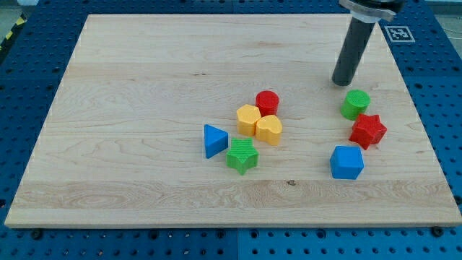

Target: Move the green circle to the right side of the yellow heart

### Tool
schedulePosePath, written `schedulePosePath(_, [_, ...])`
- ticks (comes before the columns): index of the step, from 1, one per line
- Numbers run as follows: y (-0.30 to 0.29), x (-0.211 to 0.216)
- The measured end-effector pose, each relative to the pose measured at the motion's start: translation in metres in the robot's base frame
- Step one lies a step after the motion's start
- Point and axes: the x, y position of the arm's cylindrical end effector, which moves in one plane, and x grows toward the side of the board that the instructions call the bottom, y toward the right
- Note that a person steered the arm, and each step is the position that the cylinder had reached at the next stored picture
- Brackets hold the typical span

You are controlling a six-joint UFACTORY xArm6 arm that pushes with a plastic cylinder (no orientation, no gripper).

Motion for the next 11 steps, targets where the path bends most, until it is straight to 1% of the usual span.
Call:
schedulePosePath(1, [0.023, 0.001])
schedulePosePath(3, [0.022, 0.003])
schedulePosePath(5, [0.014, 0.017])
schedulePosePath(7, [0.014, 0.074])
schedulePosePath(10, [-0.019, 0.1])
schedulePosePath(11, [-0.021, 0.13])
